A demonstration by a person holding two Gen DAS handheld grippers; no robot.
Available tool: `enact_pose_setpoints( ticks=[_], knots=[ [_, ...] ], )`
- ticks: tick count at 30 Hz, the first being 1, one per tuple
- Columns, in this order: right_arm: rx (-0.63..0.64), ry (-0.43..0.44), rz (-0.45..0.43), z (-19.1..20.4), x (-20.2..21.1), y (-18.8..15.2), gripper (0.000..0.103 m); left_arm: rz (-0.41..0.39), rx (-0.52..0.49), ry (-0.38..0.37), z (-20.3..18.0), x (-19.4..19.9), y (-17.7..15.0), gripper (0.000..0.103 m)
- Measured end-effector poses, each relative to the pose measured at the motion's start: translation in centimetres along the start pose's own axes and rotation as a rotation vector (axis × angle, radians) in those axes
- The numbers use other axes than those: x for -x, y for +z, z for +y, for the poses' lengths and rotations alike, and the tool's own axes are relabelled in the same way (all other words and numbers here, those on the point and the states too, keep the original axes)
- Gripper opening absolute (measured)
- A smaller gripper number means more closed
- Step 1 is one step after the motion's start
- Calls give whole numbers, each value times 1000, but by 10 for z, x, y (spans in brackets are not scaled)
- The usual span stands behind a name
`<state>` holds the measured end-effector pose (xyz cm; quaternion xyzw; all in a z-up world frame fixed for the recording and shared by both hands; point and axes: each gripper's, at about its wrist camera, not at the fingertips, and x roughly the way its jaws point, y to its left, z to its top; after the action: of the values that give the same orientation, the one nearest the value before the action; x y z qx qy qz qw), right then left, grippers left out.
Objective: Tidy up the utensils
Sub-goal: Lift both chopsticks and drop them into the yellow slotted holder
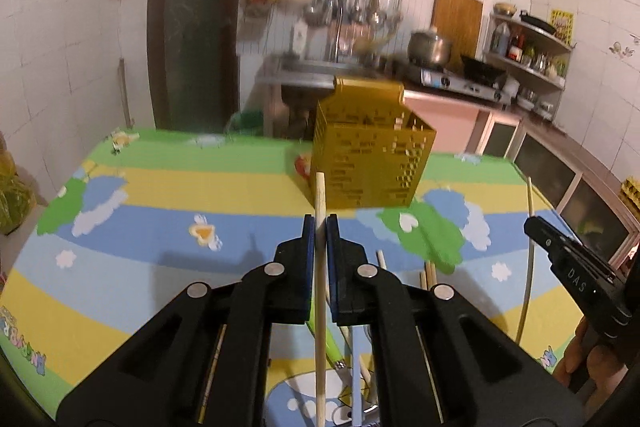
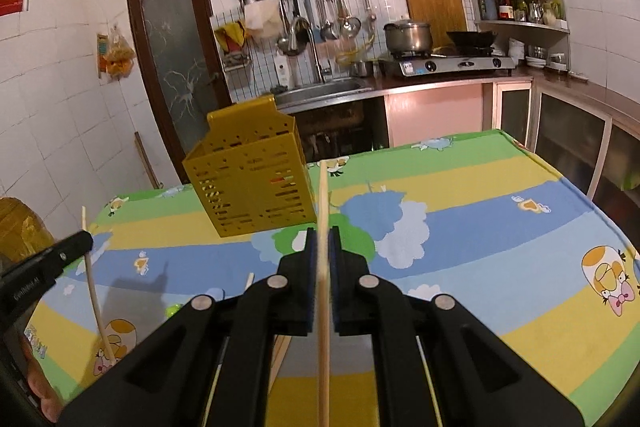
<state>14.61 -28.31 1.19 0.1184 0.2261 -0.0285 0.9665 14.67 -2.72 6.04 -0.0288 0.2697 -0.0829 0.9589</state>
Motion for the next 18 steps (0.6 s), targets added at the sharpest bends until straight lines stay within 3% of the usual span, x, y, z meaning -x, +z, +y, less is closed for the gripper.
enact_pose_setpoints(
  ticks=[11, 15, 18],
  knots=[
    [77, -11, -155, 11, 33, -5, 6, -63, -2, -36, 8, 15, 4, 5],
    [71, 26, -215, 14, 40, 24, 6, -121, 0, -69, 5, 23, 26, 5],
    [73, 52, -282, 19, 35, 62, 6, -198, -20, -82, -6, 23, 62, 5]
  ],
)
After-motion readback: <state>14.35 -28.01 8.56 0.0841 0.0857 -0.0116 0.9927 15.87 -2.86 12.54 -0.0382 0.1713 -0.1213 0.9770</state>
